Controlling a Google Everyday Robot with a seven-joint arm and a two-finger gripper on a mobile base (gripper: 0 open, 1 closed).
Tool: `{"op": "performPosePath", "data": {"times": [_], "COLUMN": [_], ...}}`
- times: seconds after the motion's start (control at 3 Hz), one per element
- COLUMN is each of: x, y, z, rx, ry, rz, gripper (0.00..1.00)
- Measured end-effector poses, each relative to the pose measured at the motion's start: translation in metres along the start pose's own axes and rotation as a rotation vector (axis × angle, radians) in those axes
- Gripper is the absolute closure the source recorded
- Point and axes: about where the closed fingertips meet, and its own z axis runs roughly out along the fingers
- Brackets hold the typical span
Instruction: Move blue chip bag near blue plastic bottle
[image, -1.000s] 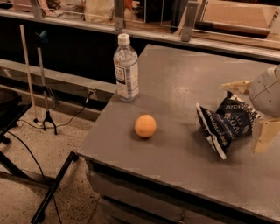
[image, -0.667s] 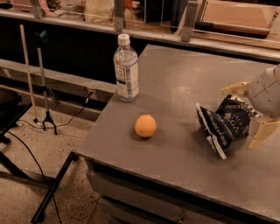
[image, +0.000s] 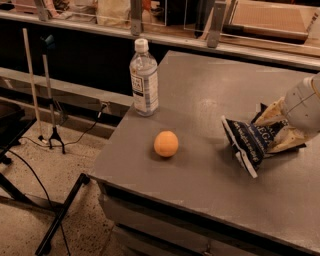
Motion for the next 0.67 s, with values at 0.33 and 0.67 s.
{"op": "performPosePath", "data": {"times": [0.33,0.67], "x": [-0.001,-0.002], "y": [-0.0001,-0.0002], "z": [0.0005,0.0011], "rx": [-0.001,-0.001], "ry": [0.0,-0.001], "rz": [-0.002,-0.004], "gripper": [0.86,1.0]}}
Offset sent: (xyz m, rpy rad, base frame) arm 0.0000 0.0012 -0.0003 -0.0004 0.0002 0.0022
